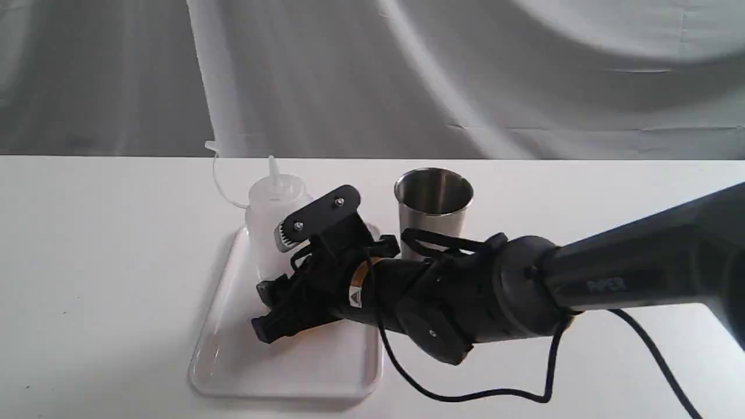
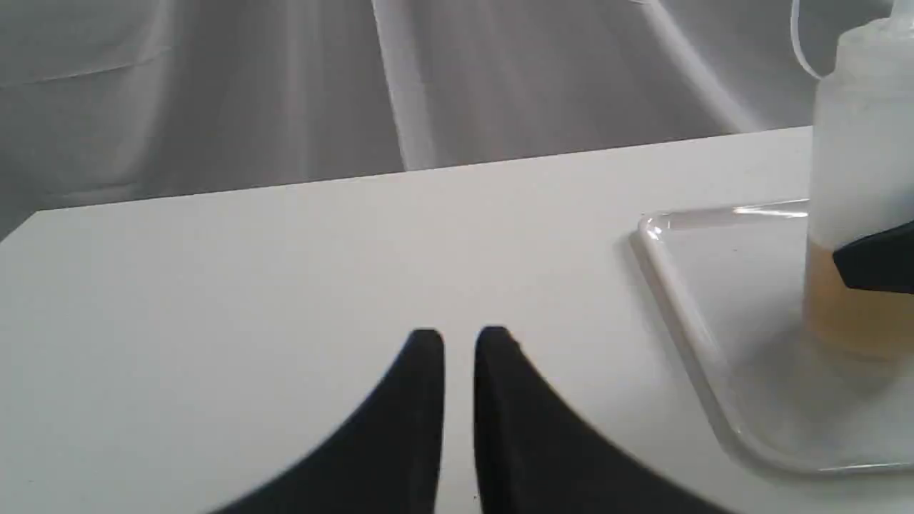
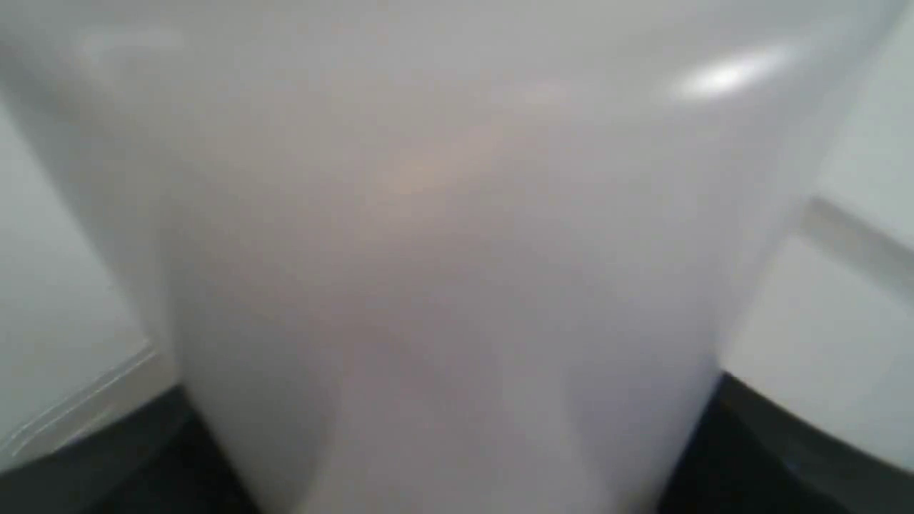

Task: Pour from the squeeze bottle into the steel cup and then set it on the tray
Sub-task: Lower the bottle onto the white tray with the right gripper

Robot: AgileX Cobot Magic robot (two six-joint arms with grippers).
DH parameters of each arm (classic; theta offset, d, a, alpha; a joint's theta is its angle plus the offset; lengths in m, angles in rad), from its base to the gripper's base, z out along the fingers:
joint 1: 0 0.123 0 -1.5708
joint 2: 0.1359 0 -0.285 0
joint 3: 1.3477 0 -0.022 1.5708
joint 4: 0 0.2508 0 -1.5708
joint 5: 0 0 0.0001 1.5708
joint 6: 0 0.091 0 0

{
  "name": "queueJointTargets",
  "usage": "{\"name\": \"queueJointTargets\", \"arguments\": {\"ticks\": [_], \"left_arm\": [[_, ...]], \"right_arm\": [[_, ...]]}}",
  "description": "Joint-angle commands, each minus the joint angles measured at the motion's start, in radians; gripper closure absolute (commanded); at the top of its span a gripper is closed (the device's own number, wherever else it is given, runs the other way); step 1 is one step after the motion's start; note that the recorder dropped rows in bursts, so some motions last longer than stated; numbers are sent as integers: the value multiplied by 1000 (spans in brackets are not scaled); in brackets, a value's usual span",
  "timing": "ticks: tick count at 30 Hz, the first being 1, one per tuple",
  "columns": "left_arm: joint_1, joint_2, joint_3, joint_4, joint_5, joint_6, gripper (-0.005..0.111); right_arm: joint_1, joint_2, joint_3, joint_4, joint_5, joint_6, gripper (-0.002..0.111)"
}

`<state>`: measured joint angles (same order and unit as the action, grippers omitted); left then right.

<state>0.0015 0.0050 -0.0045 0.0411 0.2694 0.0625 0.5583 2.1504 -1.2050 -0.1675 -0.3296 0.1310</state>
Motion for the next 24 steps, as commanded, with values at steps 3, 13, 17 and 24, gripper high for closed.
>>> {"name": "queueJointTargets", "arguments": {"ticks": [3, 13, 17, 24], "left_arm": [[-1, -5, 4, 2, -7, -2, 98], [-1, -5, 4, 2, -7, -2, 98], [-1, -5, 4, 2, -7, -2, 98], [-1, -5, 4, 2, -7, -2, 98]], "right_arm": [[0, -13, 1, 17, -25, 1, 92], [0, -13, 1, 18, 4, 1, 92], [0, -13, 1, 18, 6, 1, 83], [0, -13, 1, 26, 6, 1, 44]]}}
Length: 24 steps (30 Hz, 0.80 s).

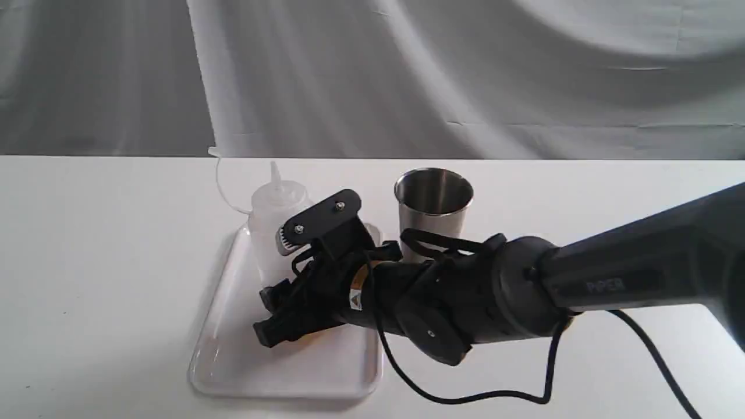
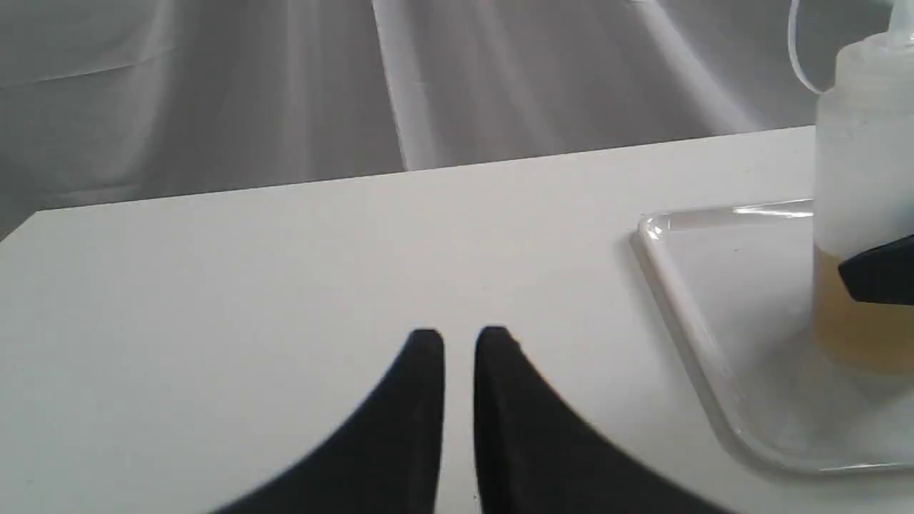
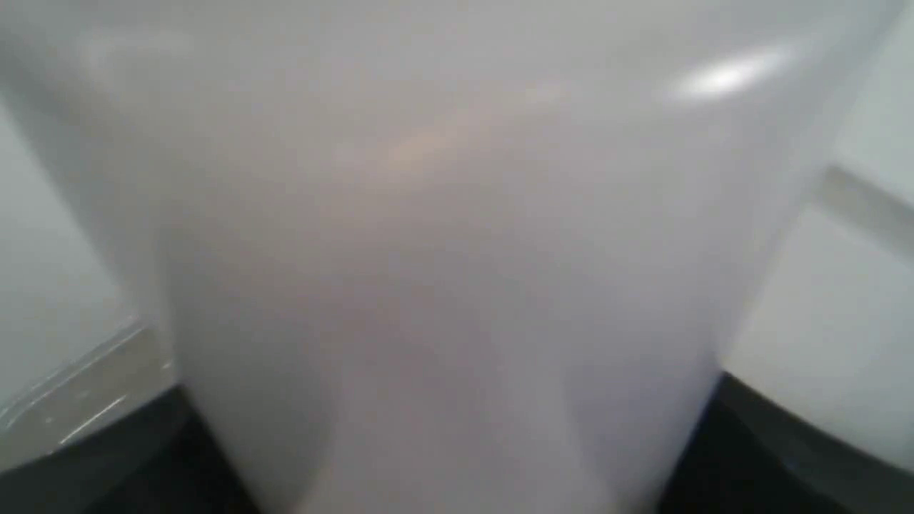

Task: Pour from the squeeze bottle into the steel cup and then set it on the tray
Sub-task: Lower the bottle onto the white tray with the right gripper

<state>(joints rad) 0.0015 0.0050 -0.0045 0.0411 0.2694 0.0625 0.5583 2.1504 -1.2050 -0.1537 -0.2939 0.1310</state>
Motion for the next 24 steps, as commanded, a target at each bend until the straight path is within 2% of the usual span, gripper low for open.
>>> {"name": "queueJointTargets", "arguments": {"ticks": [1, 5, 12, 24], "left_arm": [[-1, -5, 4, 2, -7, -2, 98], [-1, -5, 4, 2, -7, -2, 98], [-1, -5, 4, 2, -7, -2, 98], [-1, -5, 4, 2, -7, -2, 98]], "right_arm": [[0, -13, 1, 12, -30, 1, 40], [0, -13, 1, 12, -34, -3, 28], [0, -13, 1, 12, -38, -20, 18], [0, -101, 1, 12, -11, -20, 17]]}}
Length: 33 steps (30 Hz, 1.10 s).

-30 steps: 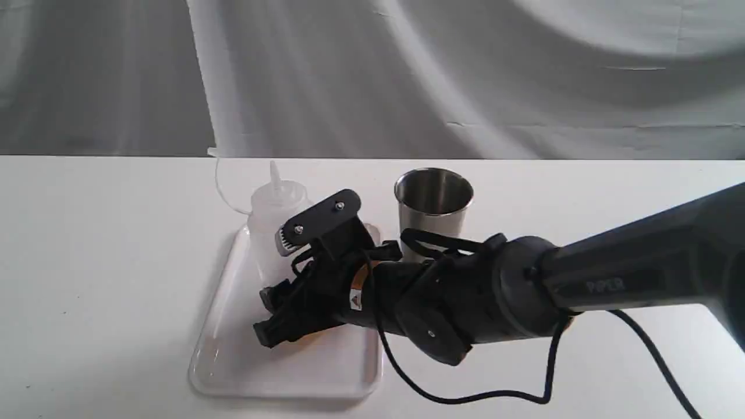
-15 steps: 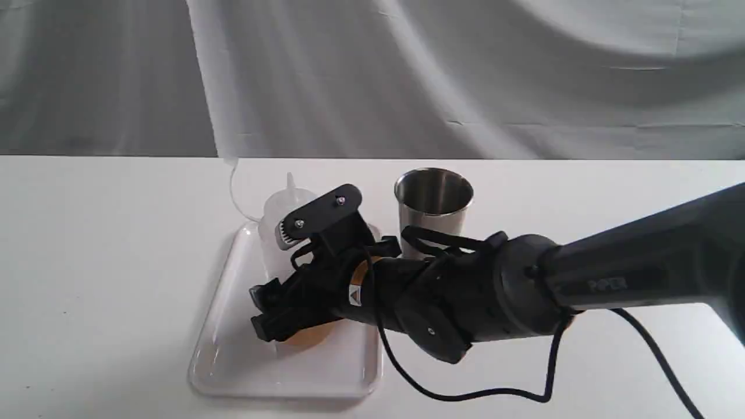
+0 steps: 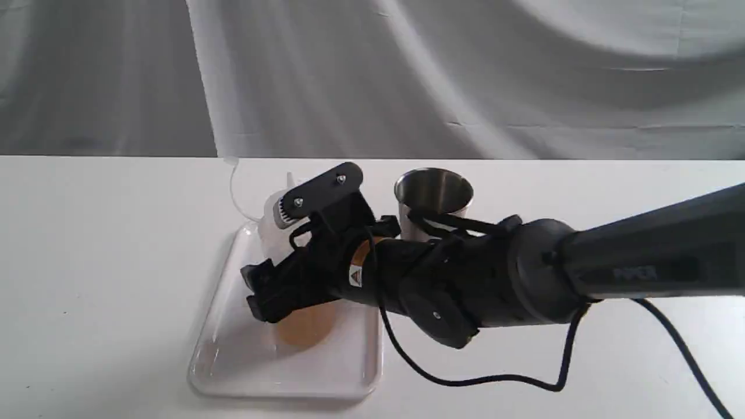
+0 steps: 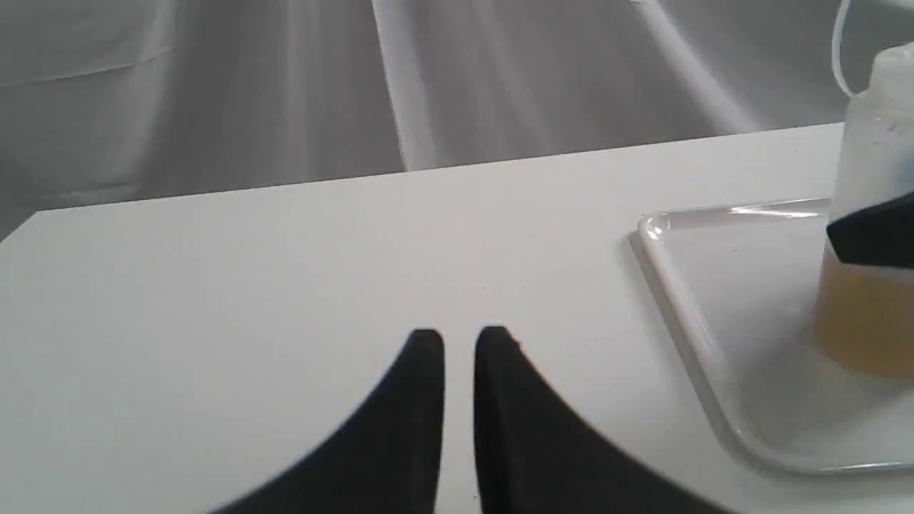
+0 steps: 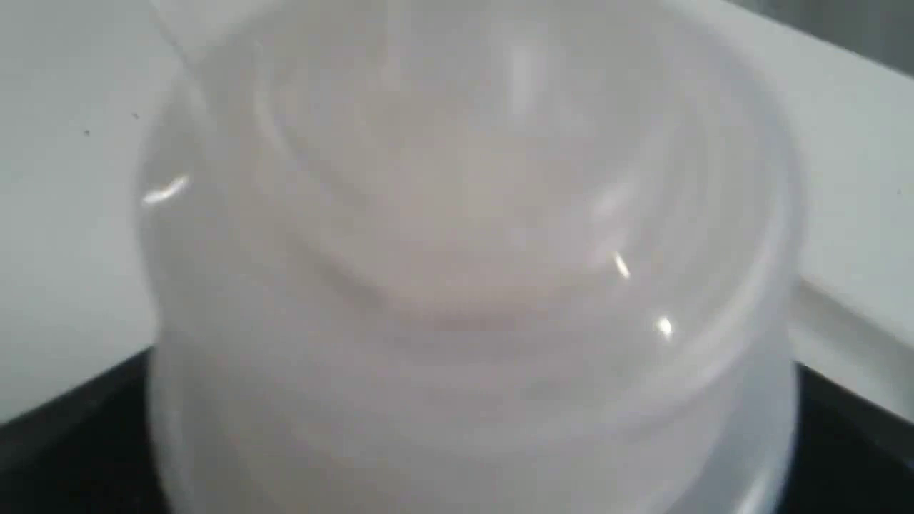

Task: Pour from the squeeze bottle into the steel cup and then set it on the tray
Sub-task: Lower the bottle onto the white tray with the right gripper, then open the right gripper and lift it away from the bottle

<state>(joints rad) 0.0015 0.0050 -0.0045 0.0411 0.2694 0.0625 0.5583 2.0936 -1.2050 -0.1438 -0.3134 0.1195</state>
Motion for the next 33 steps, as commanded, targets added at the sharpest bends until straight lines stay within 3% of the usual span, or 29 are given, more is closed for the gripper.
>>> {"name": "queueJointTargets", "arguments": {"ticks": [1, 16, 24, 33], "left_arm": [[-1, -5, 4, 2, -7, -2, 98], [-1, -5, 4, 2, -7, -2, 98], [-1, -5, 4, 2, -7, -2, 98], [-1, -5, 4, 2, -7, -2, 98]], "right_arm": [[0, -55, 1, 2, 15, -9, 17], [0, -270, 1, -2, 195, 55, 17], [0, -420, 4, -32, 379, 124, 17], [0, -696, 241, -32, 356, 124, 17]]}}
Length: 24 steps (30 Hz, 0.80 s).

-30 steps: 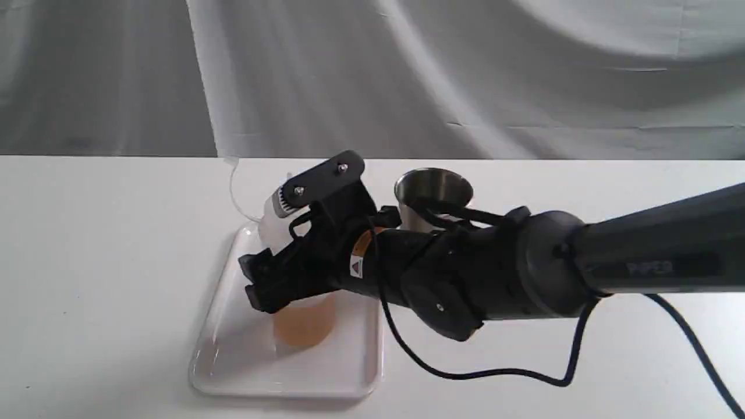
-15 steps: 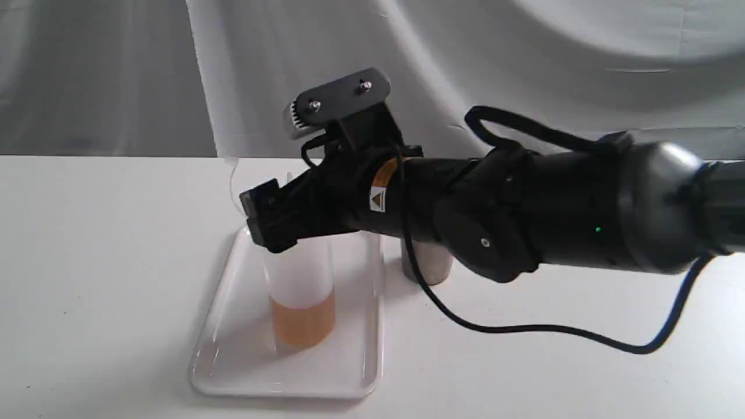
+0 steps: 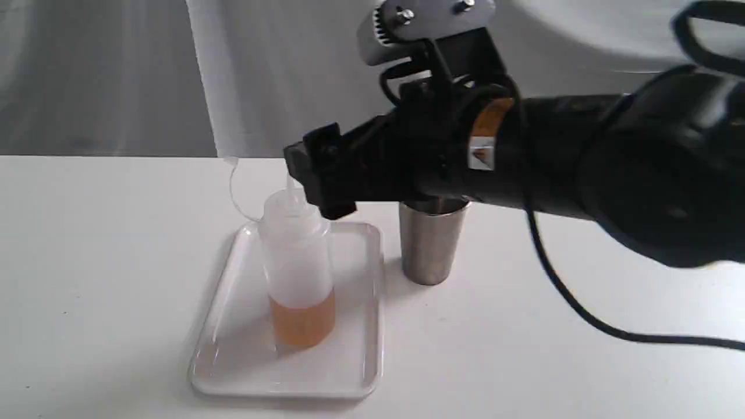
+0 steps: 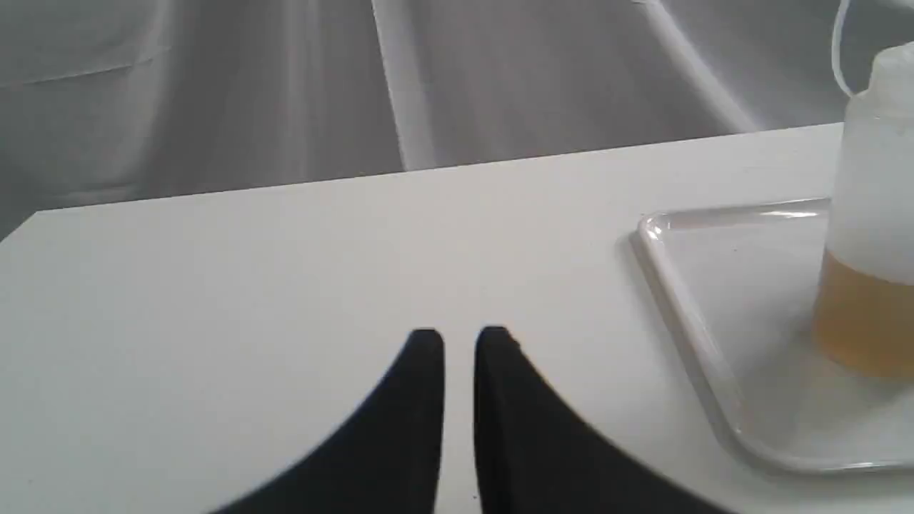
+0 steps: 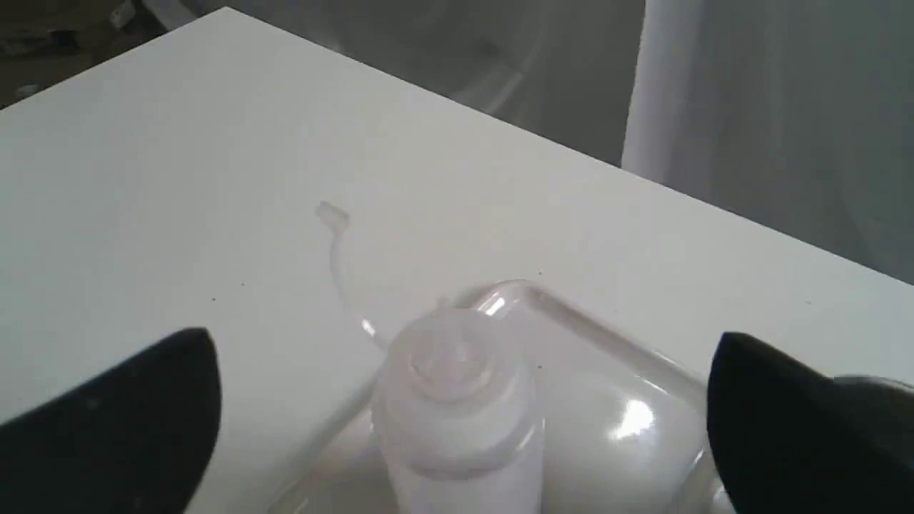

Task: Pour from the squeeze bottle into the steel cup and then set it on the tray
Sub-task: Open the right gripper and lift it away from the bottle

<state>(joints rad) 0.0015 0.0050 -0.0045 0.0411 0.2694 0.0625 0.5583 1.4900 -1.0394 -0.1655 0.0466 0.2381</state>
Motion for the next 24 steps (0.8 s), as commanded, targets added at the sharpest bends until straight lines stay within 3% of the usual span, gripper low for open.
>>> {"name": "queueJointTargets", "arguments": {"ticks": [1, 8, 14, 17, 24], "left_arm": [[-1, -5, 4, 2, -7, -2, 98], [-1, -5, 4, 2, -7, -2, 98], [-1, -5, 4, 2, -7, -2, 98], [-1, -5, 4, 2, -7, -2, 98], [-1, -5, 4, 2, -7, -2, 98]], "right_arm": [[0, -123, 101, -10, -4, 6, 17], [0, -415, 292, -10, -4, 6, 19], [0, -651, 447, -10, 29, 6, 27], [0, -748, 527, -10, 48, 6, 38], [0, -900, 637, -10, 38, 6, 75]]}}
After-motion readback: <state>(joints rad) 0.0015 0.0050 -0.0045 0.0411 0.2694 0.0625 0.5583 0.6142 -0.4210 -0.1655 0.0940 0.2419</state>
